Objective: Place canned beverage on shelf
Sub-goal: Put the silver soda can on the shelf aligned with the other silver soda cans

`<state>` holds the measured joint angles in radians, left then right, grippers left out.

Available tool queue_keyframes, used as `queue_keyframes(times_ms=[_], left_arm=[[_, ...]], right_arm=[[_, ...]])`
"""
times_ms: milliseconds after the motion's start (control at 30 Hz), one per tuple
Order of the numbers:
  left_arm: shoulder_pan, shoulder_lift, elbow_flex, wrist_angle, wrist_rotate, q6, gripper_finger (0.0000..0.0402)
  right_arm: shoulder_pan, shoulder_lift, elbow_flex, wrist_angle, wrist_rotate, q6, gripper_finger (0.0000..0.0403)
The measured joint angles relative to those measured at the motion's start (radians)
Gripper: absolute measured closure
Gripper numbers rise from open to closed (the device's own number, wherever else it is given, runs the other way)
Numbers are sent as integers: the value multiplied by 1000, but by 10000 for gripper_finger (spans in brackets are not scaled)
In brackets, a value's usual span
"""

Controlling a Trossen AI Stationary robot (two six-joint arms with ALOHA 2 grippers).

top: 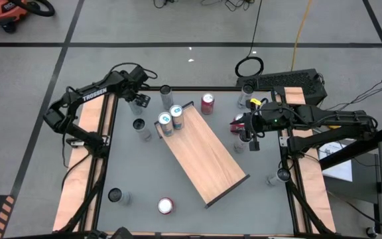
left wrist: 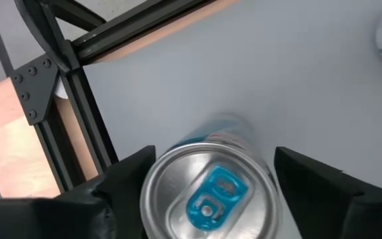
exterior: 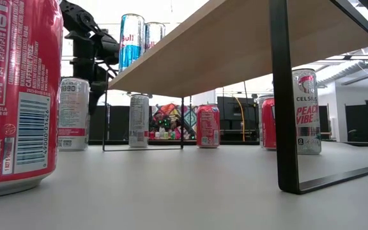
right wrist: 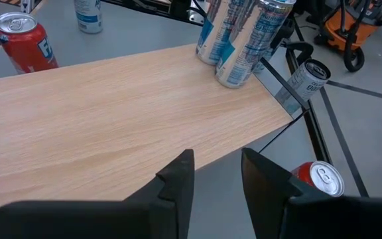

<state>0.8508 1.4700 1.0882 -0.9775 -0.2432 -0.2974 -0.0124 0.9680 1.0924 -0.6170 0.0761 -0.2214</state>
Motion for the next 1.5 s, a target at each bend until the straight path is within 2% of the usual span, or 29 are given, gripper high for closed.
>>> queue_keyframes(times_ms=[233,467,733,1167,1500], left_arm=[[0,-2,6,-6,0,8,169],[-15,-17,71,-42,8,4,169],[-53,-97,167,-119,42,-12,169],[-214,-263,334,-141,59,-87,169],[-369,-319,431,-12,57,-97,169]], right_arm=[[0,0,0,0,0,20,305],[0,11,-1,-2,-1,29,305],[0,62,-1,4,-2,32,305],[1,98,-1,126,0,27,305],[39,148,0,307,31,-31,305]])
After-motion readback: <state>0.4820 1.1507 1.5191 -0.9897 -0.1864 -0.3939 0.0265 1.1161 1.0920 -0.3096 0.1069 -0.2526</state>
